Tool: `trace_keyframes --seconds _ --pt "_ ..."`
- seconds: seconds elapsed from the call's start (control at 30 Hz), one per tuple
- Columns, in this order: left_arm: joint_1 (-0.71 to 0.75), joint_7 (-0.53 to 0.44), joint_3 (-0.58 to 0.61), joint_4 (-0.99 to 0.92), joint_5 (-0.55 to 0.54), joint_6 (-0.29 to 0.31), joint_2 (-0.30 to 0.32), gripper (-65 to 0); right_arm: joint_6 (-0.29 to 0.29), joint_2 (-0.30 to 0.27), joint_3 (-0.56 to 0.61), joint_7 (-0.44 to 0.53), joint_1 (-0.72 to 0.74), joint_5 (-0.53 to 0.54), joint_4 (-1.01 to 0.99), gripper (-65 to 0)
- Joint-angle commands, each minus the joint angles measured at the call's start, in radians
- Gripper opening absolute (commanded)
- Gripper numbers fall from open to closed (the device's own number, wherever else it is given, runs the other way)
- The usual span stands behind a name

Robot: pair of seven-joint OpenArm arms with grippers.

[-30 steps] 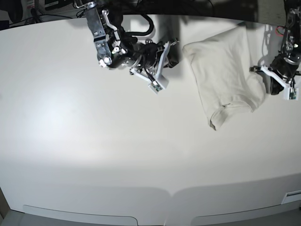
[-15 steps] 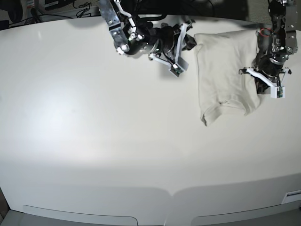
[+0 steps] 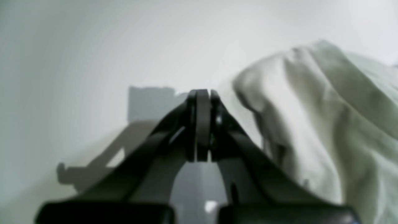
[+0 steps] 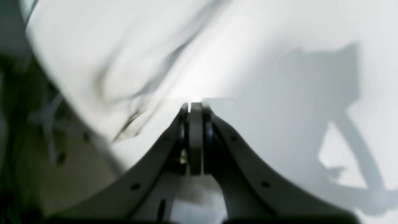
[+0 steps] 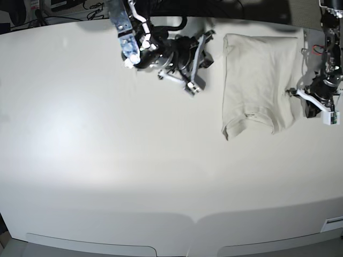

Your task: Fold the T-shirt properly

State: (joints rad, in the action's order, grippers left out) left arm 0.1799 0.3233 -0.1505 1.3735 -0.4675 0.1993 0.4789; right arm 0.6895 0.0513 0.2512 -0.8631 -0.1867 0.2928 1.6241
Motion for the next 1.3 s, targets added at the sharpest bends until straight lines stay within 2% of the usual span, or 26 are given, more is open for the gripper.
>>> trace_keyframes --seconds 0.0,0.1,0.23,0.33,0.47,0.63,0.73,0.8,1.0,1.27 --pt "0.003 -0.018 -0.006 0.016 -0.03 0.006 0.032 -65.0 0.009 -0.005 -0.026 0.017 0.009 0.03 0.043 -65.0" --pt "0.042 -0.017 -0.006 0.047 -0.061 0.007 0.073 -65.0 0.009 -0.04 -0.109 0.006 0.009 0.084 0.105 -65.0" --pt "0.14 -0.001 -0.021 0.154 -0.058 0.005 0.084 -65.0 0.009 -0.097 -0.219 -0.044 0.002 0.177 0.145 -65.0" --pt "0.237 0.014 -0.074 0.251 -0.057 -0.047 0.084 -65.0 0.009 -0.126 -0.299 -0.093 -0.016 0.264 0.167 -65.0" --pt "0.375 0.031 -0.177 0.354 -0.058 -0.051 0.084 -65.0 0.009 -0.164 -0.394 -0.128 -0.063 0.324 0.219 -65.0" --pt "0.549 0.051 -0.277 0.43 -0.061 -0.05 0.081 -65.0 0.009 -0.181 -0.489 -0.19 -0.146 0.381 0.315 -65.0" --pt "0.638 0.052 -0.324 0.465 -0.061 -0.049 0.047 -65.0 0.009 -0.181 -0.541 -0.228 -0.201 0.418 0.372 -65.0" --pt "0.692 0.06 -0.353 0.492 -0.059 -0.022 0.01 -65.0 0.009 -0.181 -0.574 -0.245 -0.238 0.426 0.405 -65.0" --pt "0.819 0.074 -0.431 0.539 -0.057 0.125 -0.108 -65.0 0.009 -0.181 -0.645 -0.299 -0.341 0.426 0.472 -65.0" --pt "0.936 0.095 -0.438 0.537 -0.025 0.221 -0.215 -65.0 0.009 -0.181 -0.696 -0.331 -0.497 0.425 0.479 -65.0"
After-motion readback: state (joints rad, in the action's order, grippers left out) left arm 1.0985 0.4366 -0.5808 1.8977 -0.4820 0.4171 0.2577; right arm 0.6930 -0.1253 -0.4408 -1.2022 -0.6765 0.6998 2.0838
